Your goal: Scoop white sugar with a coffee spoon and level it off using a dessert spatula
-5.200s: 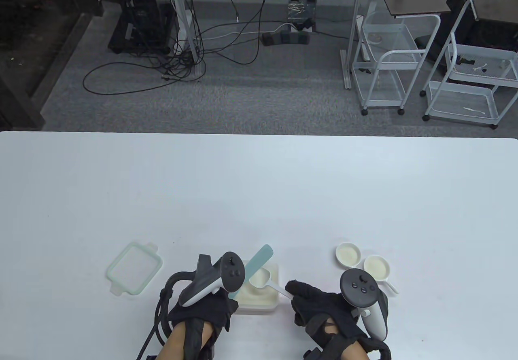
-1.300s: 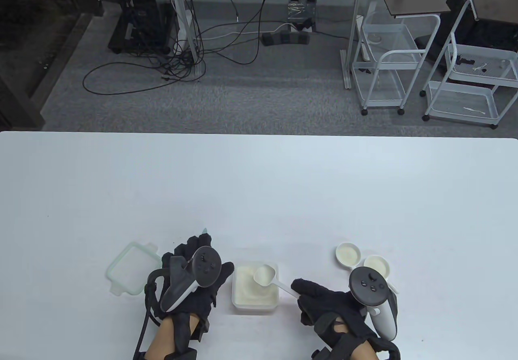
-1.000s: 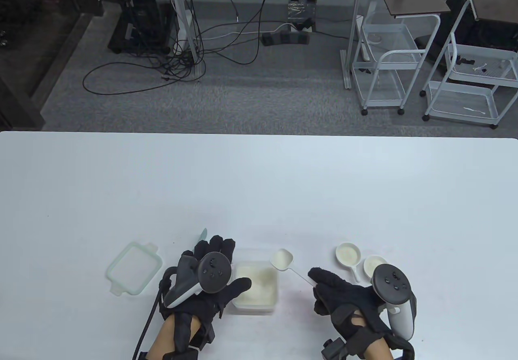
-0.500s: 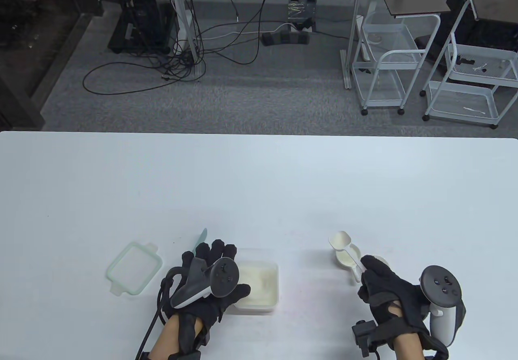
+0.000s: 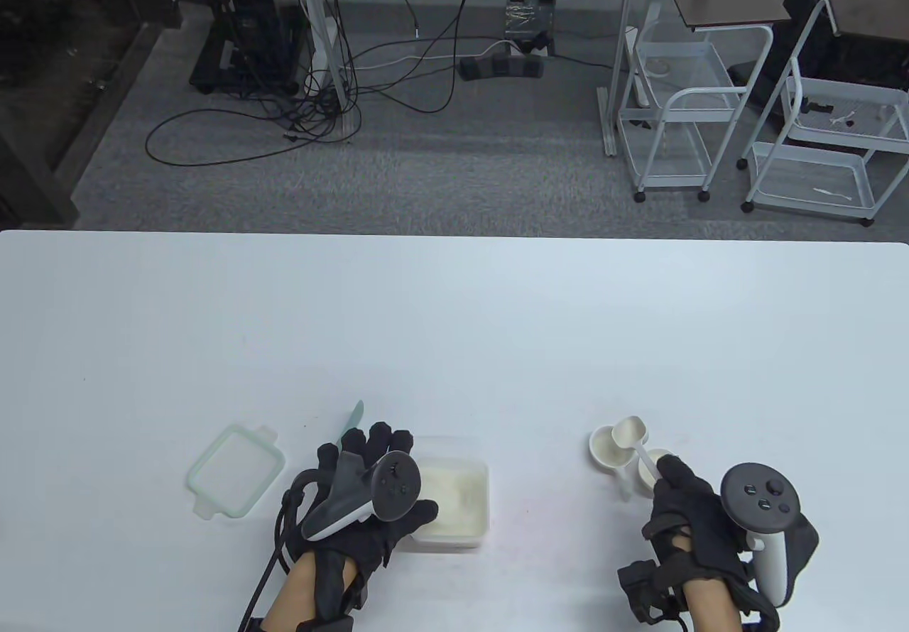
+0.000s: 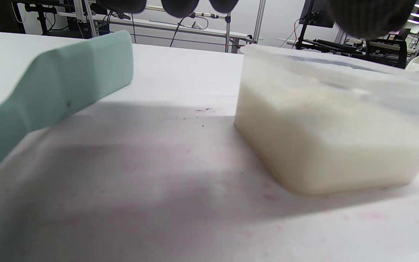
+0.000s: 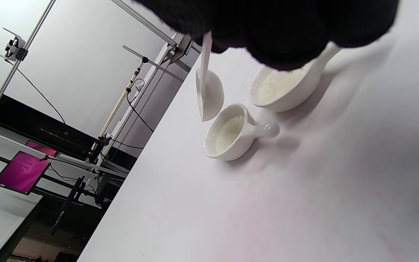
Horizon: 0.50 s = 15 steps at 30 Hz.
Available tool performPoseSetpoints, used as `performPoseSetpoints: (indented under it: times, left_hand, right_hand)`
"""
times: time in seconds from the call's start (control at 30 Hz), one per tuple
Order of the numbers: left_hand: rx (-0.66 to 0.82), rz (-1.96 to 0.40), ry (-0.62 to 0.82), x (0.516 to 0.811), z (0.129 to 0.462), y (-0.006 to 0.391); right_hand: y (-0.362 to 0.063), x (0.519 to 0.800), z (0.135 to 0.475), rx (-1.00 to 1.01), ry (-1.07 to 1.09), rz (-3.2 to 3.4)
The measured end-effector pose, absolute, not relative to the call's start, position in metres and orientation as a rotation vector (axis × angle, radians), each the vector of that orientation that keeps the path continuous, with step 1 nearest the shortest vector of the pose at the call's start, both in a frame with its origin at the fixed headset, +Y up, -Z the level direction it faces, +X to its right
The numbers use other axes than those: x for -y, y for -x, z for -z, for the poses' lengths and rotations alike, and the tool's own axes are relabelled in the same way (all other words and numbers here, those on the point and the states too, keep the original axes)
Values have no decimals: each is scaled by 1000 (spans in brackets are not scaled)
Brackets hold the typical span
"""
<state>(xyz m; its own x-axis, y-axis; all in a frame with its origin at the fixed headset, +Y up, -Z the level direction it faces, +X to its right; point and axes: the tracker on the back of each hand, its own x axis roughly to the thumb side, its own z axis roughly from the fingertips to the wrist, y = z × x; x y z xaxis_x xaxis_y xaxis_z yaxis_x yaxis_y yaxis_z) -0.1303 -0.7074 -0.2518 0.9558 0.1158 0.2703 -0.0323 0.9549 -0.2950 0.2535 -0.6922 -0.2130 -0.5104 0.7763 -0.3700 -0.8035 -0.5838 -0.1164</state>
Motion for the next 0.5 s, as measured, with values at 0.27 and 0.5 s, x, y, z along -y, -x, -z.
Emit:
performPoseSetpoints:
  times: [0.27, 0.5]
  left_hand:
    - [287, -72, 304, 707, 252, 130]
    - [281, -60, 327, 708, 251, 130]
  right_hand:
    - [-247, 692, 215, -101, 497, -2269]
    - [-235, 687, 215, -67, 475, -2414]
